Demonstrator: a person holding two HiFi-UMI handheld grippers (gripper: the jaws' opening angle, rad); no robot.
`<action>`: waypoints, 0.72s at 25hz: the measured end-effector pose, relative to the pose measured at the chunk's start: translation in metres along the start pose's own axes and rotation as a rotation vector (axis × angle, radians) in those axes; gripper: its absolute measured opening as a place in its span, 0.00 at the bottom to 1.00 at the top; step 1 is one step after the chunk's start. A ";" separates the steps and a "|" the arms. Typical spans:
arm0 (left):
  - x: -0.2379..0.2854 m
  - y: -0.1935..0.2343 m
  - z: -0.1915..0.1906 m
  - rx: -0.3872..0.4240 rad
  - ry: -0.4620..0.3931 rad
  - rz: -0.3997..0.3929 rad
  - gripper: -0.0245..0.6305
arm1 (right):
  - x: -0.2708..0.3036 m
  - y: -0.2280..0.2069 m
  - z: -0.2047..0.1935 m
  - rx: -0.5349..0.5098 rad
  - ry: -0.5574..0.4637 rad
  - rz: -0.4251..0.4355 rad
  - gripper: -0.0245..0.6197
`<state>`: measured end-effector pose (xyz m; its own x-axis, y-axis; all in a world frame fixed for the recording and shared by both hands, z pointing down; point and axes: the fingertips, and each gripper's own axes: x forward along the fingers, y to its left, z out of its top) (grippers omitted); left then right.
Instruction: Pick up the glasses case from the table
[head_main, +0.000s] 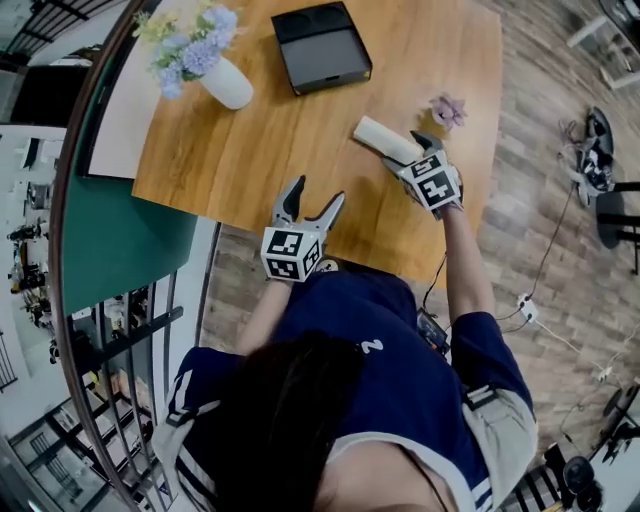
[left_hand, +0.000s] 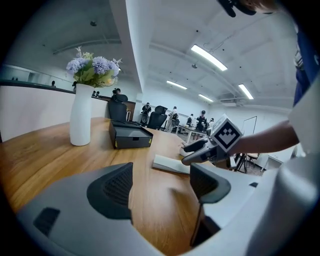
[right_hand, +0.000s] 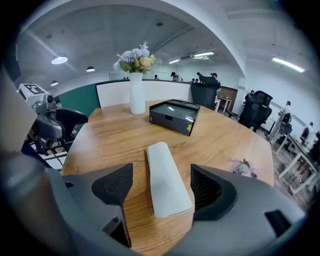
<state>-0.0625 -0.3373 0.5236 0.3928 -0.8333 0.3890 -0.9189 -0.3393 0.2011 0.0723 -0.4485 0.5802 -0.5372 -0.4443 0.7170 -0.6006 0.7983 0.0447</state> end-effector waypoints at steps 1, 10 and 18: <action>0.000 0.003 -0.002 -0.007 0.005 0.015 0.58 | 0.008 0.001 -0.003 -0.004 0.021 0.022 0.61; -0.011 0.022 -0.009 -0.032 0.031 0.114 0.58 | 0.057 0.004 -0.019 -0.086 0.172 0.170 0.67; -0.019 0.026 -0.016 -0.059 0.045 0.160 0.58 | 0.076 0.002 -0.025 -0.099 0.227 0.225 0.67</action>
<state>-0.0936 -0.3234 0.5361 0.2446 -0.8538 0.4596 -0.9666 -0.1772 0.1852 0.0446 -0.4703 0.6517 -0.4979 -0.1592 0.8525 -0.4153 0.9067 -0.0732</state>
